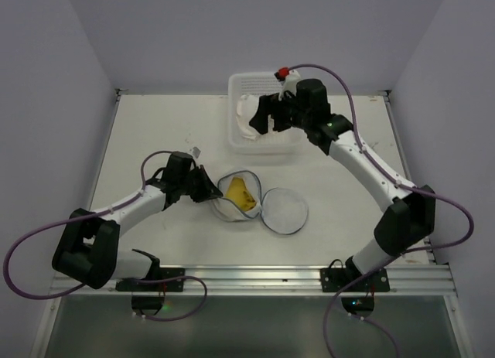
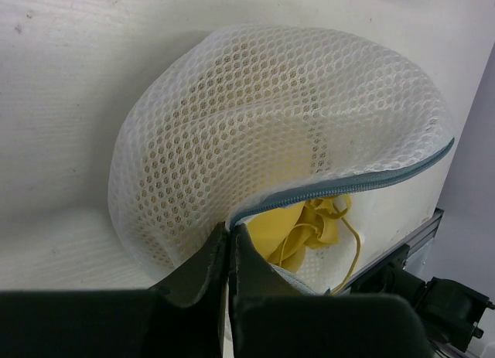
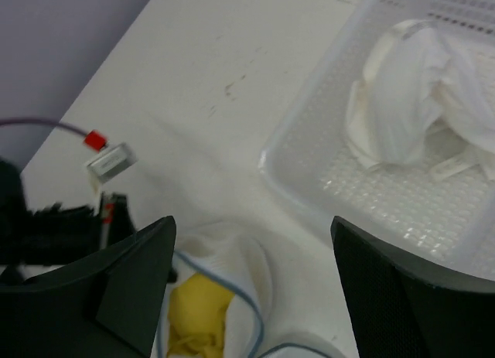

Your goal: Unzip the laundry bag and remove the bra

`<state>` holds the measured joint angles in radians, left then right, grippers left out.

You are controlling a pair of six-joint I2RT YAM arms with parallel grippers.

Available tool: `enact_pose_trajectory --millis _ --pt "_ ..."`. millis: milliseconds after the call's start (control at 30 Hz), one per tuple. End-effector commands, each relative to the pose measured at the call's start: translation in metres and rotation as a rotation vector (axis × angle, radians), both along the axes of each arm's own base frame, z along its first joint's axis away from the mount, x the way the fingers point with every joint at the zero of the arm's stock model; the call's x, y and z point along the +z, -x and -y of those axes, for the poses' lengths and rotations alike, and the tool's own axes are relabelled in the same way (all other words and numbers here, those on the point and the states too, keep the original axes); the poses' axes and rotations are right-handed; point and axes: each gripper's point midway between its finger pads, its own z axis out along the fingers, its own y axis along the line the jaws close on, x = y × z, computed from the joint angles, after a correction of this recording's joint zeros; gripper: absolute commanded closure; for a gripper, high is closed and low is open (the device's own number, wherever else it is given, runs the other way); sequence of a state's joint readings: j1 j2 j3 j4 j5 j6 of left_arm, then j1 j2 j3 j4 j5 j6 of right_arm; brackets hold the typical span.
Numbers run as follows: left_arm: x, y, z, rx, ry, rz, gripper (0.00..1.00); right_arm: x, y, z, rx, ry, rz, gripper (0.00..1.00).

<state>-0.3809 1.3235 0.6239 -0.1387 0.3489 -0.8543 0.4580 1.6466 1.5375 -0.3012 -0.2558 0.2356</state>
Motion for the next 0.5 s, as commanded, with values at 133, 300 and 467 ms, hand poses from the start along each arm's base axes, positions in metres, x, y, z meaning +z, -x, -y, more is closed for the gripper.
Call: enact_pose_trajectory --millis 133,300,467 --pt "0.01 -0.011 0.005 -0.037 -0.006 0.051 1.0 -0.055 0.11 -0.057 0.255 0.025 -0.071 0.26" --pt "0.01 -0.006 0.001 -0.041 -0.025 0.049 1.0 -0.115 0.154 -0.083 0.34 0.083 -0.125 0.34" --pt "0.003 0.003 -0.003 -0.047 -0.037 0.023 1.0 -0.153 0.162 -0.095 0.329 0.121 -0.186 0.36"
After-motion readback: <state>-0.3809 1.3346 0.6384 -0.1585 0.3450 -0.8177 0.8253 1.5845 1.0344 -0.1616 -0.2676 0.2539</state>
